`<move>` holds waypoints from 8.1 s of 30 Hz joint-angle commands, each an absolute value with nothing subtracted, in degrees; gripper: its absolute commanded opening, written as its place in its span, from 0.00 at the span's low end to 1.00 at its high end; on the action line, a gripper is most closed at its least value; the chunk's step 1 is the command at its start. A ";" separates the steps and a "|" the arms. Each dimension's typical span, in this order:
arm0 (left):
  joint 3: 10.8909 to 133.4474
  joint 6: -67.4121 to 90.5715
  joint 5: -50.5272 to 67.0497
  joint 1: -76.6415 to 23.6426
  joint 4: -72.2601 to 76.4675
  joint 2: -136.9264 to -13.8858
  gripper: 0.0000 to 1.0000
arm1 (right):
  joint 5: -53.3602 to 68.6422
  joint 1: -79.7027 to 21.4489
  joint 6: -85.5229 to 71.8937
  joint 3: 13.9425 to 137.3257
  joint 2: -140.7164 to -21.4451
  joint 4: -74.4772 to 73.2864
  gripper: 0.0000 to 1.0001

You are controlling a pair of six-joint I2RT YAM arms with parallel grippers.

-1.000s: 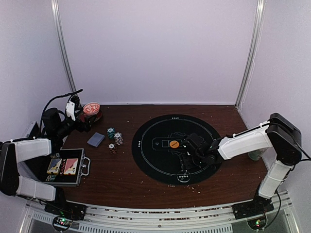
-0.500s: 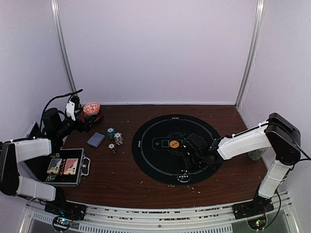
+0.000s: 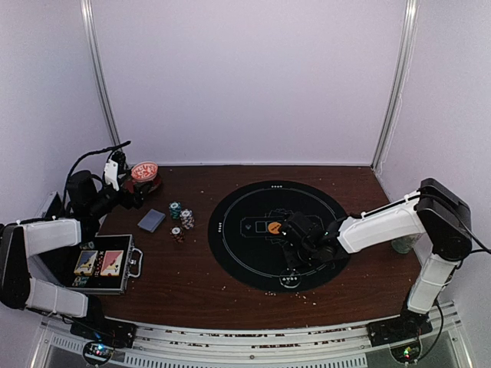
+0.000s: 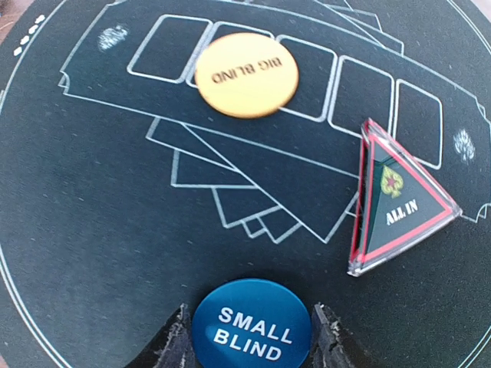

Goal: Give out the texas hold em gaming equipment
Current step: Pick up the small blind button from the community card area, then place the small blind button in the small blind area, then pick up the big blind button from the community card area, then place the big blind button in the big blind area.

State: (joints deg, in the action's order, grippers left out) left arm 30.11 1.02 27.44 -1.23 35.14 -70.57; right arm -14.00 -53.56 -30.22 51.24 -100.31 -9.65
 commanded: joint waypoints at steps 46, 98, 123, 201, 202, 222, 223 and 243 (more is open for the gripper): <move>30.90 1.01 27.77 -1.57 38.50 -71.66 0.98 | -4.02 -55.25 -23.28 116.18 -145.36 -15.39 0.47; 31.14 1.02 27.82 -1.52 38.32 -72.25 0.98 | -11.76 -56.53 -21.27 117.46 -142.52 -21.54 0.74; 31.03 0.89 27.51 -1.53 38.07 -71.85 0.98 | -14.79 -49.87 -23.20 75.87 -113.49 -13.98 1.00; 31.27 1.11 27.63 -1.55 37.91 -72.07 0.98 | -8.10 -40.19 -27.68 67.93 -109.38 -7.03 0.47; 31.24 1.07 27.57 -1.53 37.88 -72.09 0.98 | -8.37 -39.90 -27.77 67.55 -109.10 -7.25 0.47; 31.03 1.50 28.03 -1.55 37.74 -71.21 0.98 | -14.13 -28.03 -31.07 46.79 -93.75 -5.95 0.48; 31.04 1.43 27.97 -1.58 37.71 -71.14 0.98 | -14.50 -27.59 -31.08 46.64 -93.77 -5.58 0.48; 31.07 1.42 27.68 -1.53 37.89 -71.68 0.98 | -18.82 -21.91 -32.60 47.01 -97.55 -3.16 0.48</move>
